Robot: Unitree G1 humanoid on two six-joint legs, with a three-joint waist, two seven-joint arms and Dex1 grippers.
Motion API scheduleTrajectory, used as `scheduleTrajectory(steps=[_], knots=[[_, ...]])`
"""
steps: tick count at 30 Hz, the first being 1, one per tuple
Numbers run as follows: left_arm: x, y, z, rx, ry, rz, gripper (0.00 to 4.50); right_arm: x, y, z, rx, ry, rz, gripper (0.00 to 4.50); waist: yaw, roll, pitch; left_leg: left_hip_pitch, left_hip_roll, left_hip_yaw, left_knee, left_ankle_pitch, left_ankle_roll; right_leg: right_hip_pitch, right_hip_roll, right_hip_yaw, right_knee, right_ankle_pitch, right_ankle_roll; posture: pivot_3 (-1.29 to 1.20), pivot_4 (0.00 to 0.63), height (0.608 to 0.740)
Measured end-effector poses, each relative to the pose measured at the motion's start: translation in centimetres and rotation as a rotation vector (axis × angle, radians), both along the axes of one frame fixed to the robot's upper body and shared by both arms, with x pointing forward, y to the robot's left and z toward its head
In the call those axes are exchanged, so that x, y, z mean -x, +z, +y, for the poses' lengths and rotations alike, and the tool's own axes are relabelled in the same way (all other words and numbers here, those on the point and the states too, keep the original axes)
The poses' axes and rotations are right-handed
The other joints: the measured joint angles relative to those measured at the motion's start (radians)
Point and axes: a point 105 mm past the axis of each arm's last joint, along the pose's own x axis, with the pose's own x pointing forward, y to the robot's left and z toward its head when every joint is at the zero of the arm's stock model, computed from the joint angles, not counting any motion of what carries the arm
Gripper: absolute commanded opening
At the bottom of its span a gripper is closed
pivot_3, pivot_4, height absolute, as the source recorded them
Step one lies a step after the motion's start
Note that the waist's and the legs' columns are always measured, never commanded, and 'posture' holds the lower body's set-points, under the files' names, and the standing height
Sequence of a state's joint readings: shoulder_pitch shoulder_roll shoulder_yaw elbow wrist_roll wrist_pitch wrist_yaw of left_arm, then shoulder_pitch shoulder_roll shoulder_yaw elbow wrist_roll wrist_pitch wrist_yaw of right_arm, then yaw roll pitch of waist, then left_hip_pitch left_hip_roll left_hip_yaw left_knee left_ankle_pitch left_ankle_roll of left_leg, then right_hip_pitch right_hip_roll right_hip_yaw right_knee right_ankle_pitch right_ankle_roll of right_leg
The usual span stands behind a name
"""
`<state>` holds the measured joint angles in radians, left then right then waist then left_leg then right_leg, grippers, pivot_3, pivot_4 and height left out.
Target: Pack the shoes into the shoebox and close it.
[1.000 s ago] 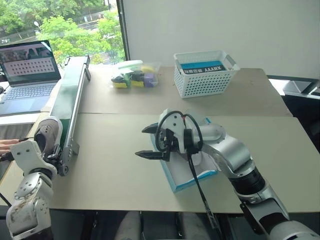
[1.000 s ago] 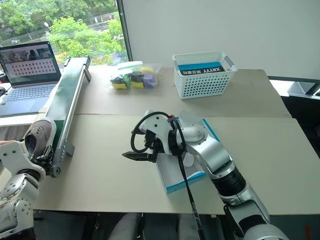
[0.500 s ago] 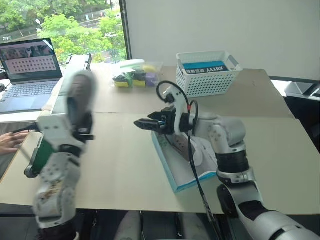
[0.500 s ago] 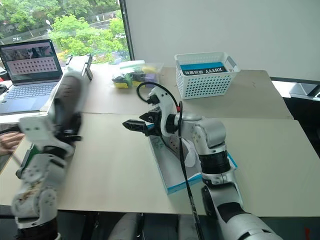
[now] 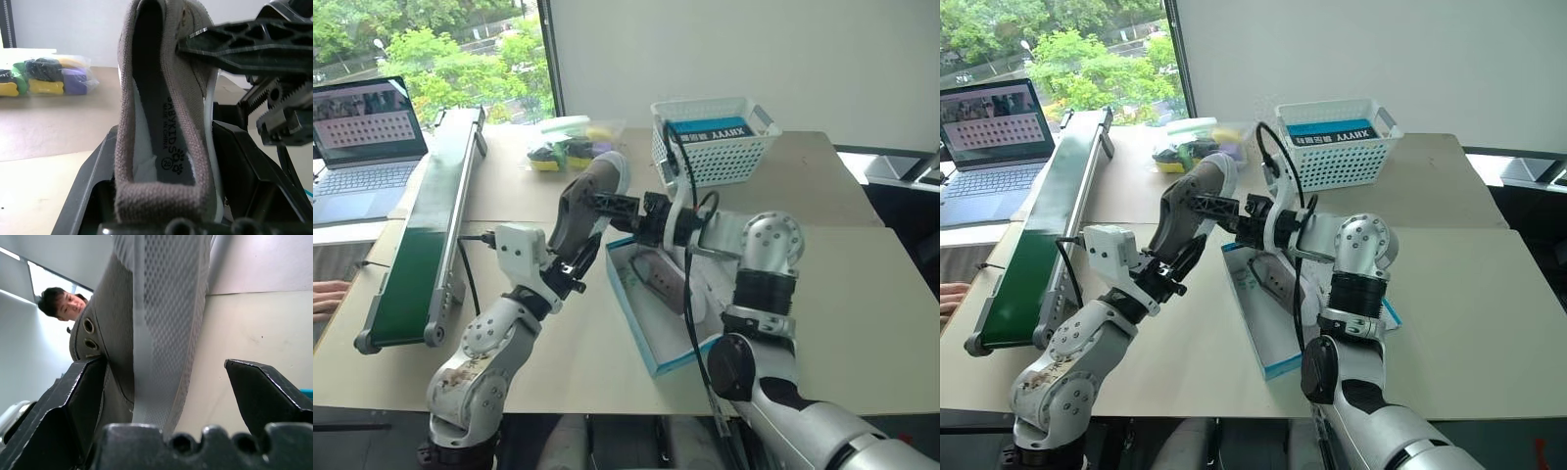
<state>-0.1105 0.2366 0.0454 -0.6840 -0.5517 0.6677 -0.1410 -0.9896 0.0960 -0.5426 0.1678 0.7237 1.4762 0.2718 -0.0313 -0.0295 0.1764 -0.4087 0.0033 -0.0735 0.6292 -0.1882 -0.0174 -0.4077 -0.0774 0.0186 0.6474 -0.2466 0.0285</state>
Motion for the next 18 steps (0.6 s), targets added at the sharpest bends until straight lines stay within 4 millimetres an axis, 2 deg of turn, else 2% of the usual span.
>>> scheduleTrajectory(steps=[4,8,16,18], knots=[[0.00,-0.21,-0.01,-0.005,-0.002,0.012,2.27,-0.27,-0.05,-0.28,0.007,-0.027,0.009,4.50,-0.006,0.000,0.000,0.000,0.000,0.000,0.000,0.000,0.000,0.000,0.000,0.000,0.000,0.000,0.000,0.00,0.150,0.728],[-0.02,-0.22,0.03,-0.008,0.000,0.013,2.25,-0.15,0.19,-0.20,0.002,-0.024,0.004,3.49,-0.012,0.000,0.000,0.000,0.000,0.000,0.000,0.000,0.000,0.000,0.000,0.000,0.000,0.000,0.000,0.00,0.150,0.728],[-0.08,-0.37,0.29,-0.073,0.019,0.002,2.25,-0.12,0.01,0.14,0.051,-0.036,-0.003,0.84,-0.011,0.000,0.000,0.000,0.000,0.000,0.000,0.000,0.000,0.000,0.000,0.000,0.000,0.000,0.000,0.00,0.150,0.728],[-0.04,-0.46,0.25,-0.102,0.022,-0.006,2.25,-0.13,-0.09,0.17,0.058,-0.038,0.000,0.84,-0.011,0.000,0.000,0.000,0.000,0.000,0.000,0.000,0.000,0.000,0.000,0.000,0.000,0.000,0.000,0.00,0.150,0.728]])
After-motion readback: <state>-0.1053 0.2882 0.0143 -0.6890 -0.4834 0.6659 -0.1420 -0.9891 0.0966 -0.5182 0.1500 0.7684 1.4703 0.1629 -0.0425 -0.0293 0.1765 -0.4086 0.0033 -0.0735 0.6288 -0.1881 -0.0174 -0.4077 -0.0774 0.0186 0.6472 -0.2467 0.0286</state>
